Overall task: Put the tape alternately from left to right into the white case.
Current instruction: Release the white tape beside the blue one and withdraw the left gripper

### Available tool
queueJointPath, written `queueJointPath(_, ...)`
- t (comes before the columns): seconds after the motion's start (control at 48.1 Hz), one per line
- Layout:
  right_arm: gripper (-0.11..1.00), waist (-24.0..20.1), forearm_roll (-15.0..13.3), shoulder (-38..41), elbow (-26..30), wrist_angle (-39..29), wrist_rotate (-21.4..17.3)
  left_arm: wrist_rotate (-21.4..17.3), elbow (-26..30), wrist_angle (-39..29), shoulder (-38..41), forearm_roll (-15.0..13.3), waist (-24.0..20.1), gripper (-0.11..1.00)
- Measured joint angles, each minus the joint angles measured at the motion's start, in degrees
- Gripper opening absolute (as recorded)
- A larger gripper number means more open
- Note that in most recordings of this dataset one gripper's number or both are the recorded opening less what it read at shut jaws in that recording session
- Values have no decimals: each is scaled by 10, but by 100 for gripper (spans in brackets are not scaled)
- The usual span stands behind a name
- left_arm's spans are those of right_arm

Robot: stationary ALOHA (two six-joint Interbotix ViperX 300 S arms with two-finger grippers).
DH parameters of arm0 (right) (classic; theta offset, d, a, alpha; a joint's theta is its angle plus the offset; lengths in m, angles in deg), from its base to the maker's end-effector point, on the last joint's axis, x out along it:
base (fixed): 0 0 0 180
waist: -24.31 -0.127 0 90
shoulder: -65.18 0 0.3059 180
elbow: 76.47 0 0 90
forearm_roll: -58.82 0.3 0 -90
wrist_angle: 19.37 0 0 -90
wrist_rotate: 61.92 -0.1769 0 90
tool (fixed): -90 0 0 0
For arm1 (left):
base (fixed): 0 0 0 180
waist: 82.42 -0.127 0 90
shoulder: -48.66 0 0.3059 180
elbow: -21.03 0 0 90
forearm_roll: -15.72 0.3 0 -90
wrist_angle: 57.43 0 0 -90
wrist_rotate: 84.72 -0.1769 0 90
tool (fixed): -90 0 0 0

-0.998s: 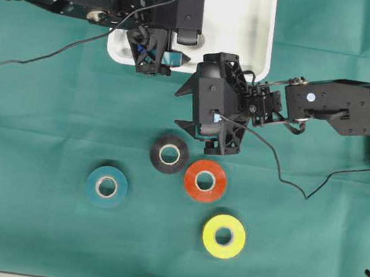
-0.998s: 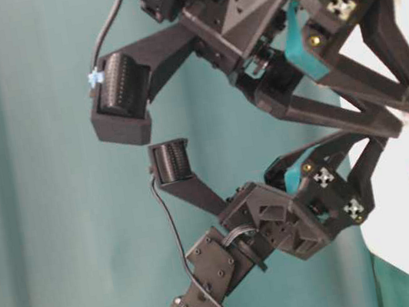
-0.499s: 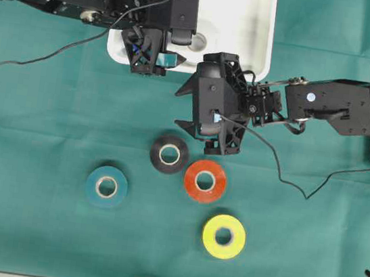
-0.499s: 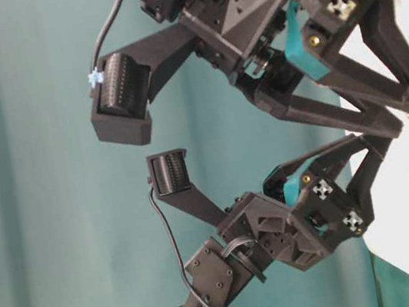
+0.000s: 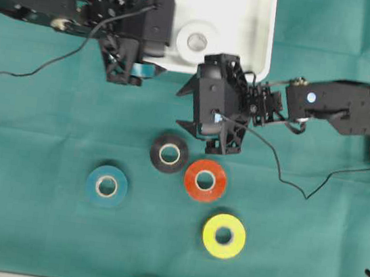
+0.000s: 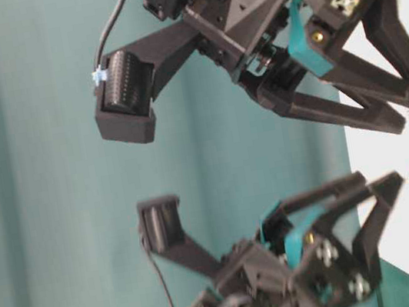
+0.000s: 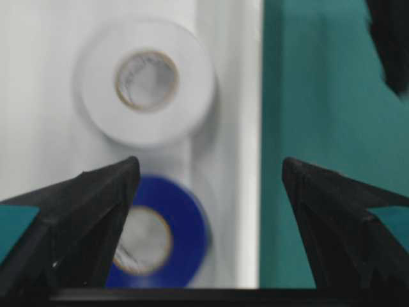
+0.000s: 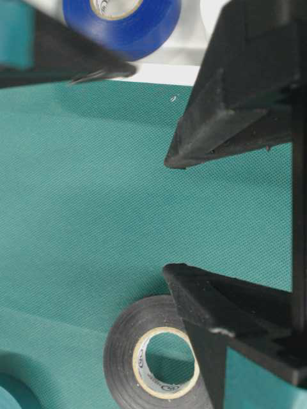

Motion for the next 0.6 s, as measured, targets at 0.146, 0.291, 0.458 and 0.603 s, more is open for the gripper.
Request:
queueJointPath(0.146,68,0,0,0,0,0,0,0,-41,0,-37,0,14,56)
queueJointPath(0.291,68,1,0,0,0,0,0,1,-74,1,-66,-1,25,56)
queueJointPath(0.458,68,1,0,0,0,0,0,2,-97,2,-89,0,34,56)
queueJointPath(0.603,68,0,0,0,0,0,0,2,-108,3,-100,0,39,56)
